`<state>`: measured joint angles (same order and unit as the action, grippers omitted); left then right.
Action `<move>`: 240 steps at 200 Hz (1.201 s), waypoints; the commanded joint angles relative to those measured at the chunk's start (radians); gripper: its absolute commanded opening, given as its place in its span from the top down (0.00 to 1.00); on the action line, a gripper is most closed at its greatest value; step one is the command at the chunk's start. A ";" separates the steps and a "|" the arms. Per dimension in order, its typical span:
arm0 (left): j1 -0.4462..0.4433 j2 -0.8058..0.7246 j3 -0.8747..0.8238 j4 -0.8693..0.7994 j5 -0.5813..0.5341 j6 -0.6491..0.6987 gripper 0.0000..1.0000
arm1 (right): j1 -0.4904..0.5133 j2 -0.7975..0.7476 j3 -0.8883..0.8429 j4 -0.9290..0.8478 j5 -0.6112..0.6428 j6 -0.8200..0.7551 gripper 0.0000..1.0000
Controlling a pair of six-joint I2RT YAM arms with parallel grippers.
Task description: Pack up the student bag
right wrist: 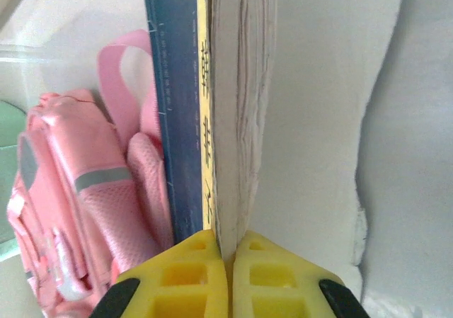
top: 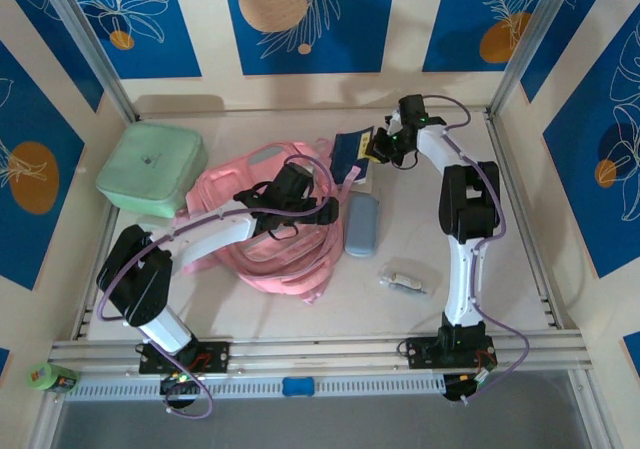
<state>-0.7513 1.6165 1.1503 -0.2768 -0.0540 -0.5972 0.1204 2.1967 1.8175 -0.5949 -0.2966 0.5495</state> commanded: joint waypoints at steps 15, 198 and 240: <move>0.025 -0.103 -0.040 0.041 0.005 -0.018 0.01 | -0.044 -0.186 -0.020 -0.041 -0.085 -0.006 0.98; 0.167 -0.330 -0.340 0.659 0.483 -0.412 0.22 | 0.136 -0.892 -0.725 0.256 -0.382 0.159 0.98; 0.138 -0.332 -0.324 0.690 0.487 -0.430 0.43 | 0.165 -0.884 -0.749 0.307 -0.393 0.181 0.98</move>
<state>-0.5941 1.2850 0.8085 0.3458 0.3923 -1.0100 0.2714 1.3239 1.0855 -0.3672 -0.6296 0.6968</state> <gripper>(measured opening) 0.622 0.052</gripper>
